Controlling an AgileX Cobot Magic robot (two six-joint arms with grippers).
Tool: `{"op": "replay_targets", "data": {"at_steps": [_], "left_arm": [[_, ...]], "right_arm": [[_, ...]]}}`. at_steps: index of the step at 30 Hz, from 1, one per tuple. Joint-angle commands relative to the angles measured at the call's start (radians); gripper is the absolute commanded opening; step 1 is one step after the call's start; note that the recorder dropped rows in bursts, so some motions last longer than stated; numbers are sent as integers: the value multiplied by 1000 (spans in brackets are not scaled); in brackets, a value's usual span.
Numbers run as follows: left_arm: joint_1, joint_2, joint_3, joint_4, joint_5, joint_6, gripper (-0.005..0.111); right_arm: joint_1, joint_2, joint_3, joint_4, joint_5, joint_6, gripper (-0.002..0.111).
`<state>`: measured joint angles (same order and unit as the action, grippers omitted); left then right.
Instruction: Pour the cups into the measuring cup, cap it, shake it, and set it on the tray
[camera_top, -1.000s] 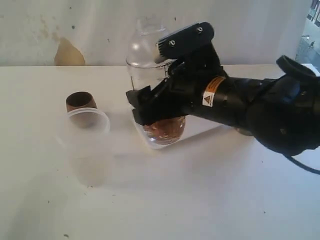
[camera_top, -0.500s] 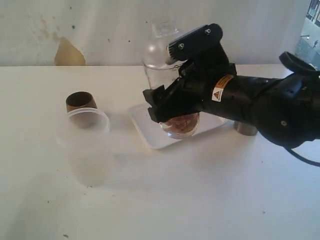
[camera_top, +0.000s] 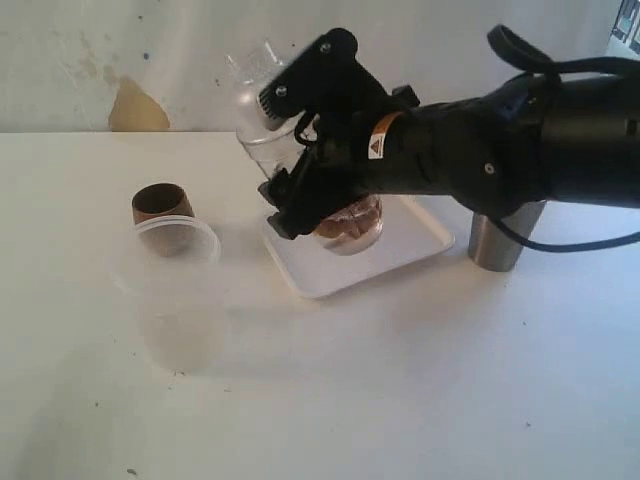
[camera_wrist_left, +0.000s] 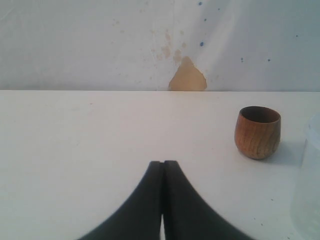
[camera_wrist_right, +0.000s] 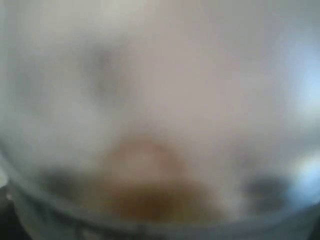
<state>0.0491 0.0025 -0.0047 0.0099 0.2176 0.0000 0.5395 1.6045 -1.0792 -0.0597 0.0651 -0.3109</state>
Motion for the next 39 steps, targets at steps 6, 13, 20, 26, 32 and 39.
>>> {"op": "replay_targets", "data": {"at_steps": [6,13,20,26,32,39], "left_arm": [[-2,-2,5,-2,-14,0,0],[-2,-2,5,-2,-14,0,0],[-2,-2,5,-2,-14,0,0],[-2,-2,5,-2,-14,0,0],[-2,-2,5,-2,-14,0,0],[-2,-2,5,-2,-14,0,0]], "right_arm": [[0,111,-99,0,0,-331,0],[0,184,-158,0,-16,-669,0],[0,224,-158,0,-134,-817,0],[0,244,-158,0,-237,-945,0],[0,280,-193,39,-246,-969,0],[0,317,-239,66,-251,-1035,0]]}}
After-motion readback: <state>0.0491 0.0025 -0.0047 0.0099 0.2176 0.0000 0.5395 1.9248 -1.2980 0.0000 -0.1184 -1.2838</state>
